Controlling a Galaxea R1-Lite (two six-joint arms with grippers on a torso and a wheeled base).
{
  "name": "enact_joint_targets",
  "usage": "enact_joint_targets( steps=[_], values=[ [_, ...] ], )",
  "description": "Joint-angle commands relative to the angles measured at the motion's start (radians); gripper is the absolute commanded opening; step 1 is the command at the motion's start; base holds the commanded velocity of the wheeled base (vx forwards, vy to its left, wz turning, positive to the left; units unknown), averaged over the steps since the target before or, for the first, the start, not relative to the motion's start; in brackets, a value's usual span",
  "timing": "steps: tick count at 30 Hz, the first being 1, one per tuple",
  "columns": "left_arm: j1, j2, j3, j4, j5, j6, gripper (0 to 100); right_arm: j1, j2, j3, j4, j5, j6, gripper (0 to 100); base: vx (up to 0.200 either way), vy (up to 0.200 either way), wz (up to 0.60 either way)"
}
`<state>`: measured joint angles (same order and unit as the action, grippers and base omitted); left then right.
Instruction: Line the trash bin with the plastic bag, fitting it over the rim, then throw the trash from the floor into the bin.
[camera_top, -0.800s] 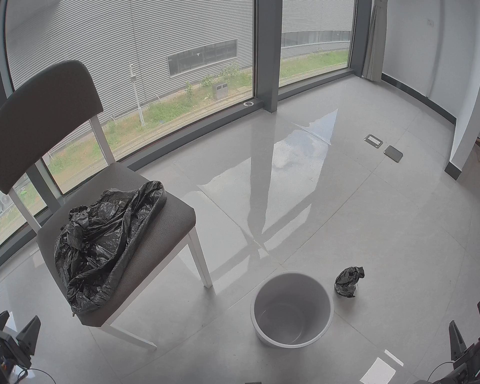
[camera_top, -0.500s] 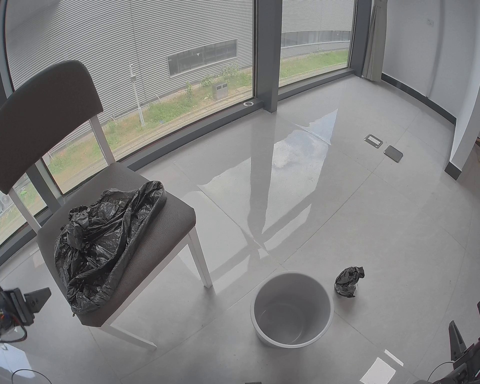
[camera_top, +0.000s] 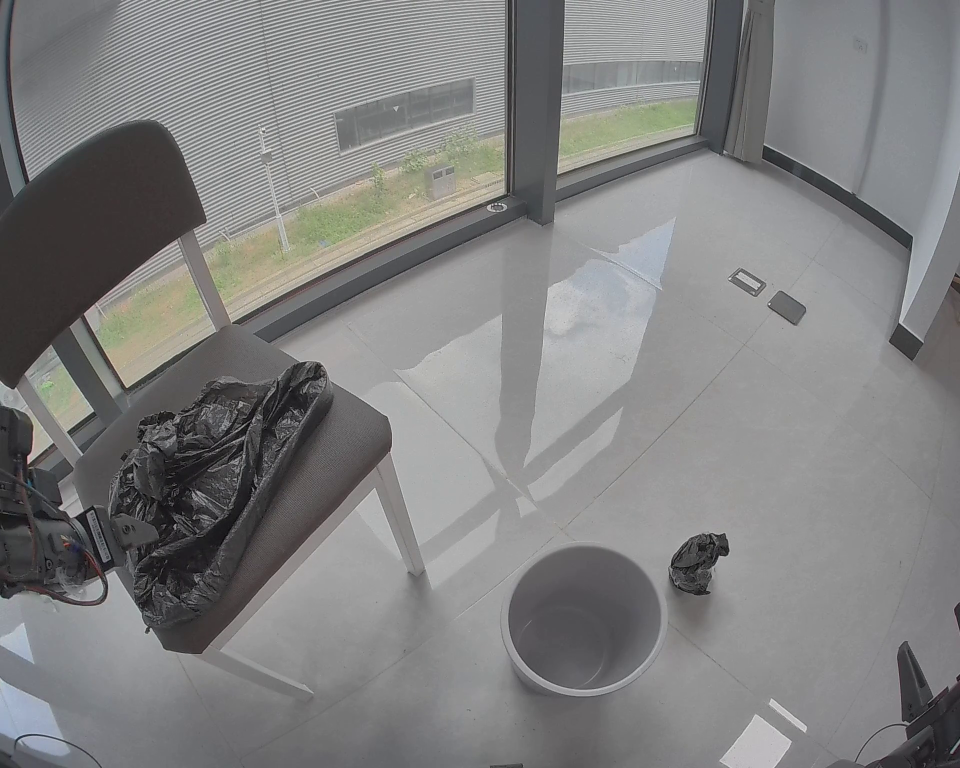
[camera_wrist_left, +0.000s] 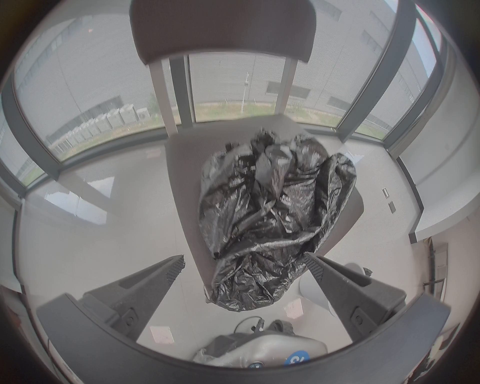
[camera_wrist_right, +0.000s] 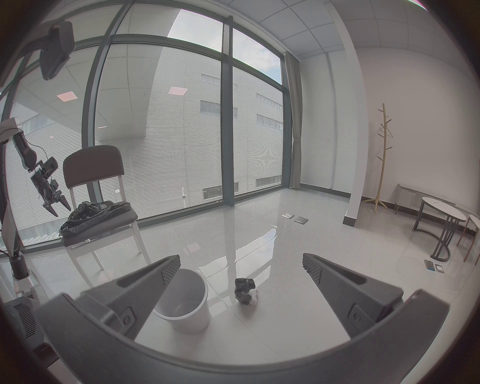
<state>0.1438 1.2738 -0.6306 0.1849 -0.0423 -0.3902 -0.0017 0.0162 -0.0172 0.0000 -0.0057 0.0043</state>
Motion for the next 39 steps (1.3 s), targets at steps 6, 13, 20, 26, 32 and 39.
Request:
enact_joint_targets(
  steps=[6, 13, 20, 26, 32, 39],
  values=[
    [0.034, 0.093, 0.014, -0.007, -0.037, 0.004, 100, 0.0, -0.016, 0.016, 0.0, 0.0, 0.0, 100, 0.0, 0.0, 0.0],
    [0.046, 0.182, 0.022, -0.081, -0.083, 0.007, 100, 0.0, -0.016, 0.016, 0.0, 0.0, 0.0, 100, 0.0, 0.0, 0.0],
    [0.056, 0.24, 0.051, -0.153, -0.085, 0.007, 100, 0.0, -0.016, 0.017, 0.0, -0.003, 0.0, 100, 0.0, 0.0, 0.0],
    [0.057, 0.243, 0.074, -0.214, -0.087, 0.007, 100, 0.0, -0.016, 0.017, -0.002, -0.003, 0.0, 100, 0.0, 0.0, 0.0],
    [0.053, 0.263, 0.072, -0.222, -0.094, 0.008, 0, 0.0, -0.016, 0.017, -0.002, -0.003, 0.0, 100, 0.0, 0.0, 0.0],
    [0.049, 0.259, 0.074, -0.22, -0.1, 0.008, 0, 0.0, -0.016, 0.016, 0.0, -0.003, 0.0, 100, 0.0, 0.0, 0.0]
  ],
)
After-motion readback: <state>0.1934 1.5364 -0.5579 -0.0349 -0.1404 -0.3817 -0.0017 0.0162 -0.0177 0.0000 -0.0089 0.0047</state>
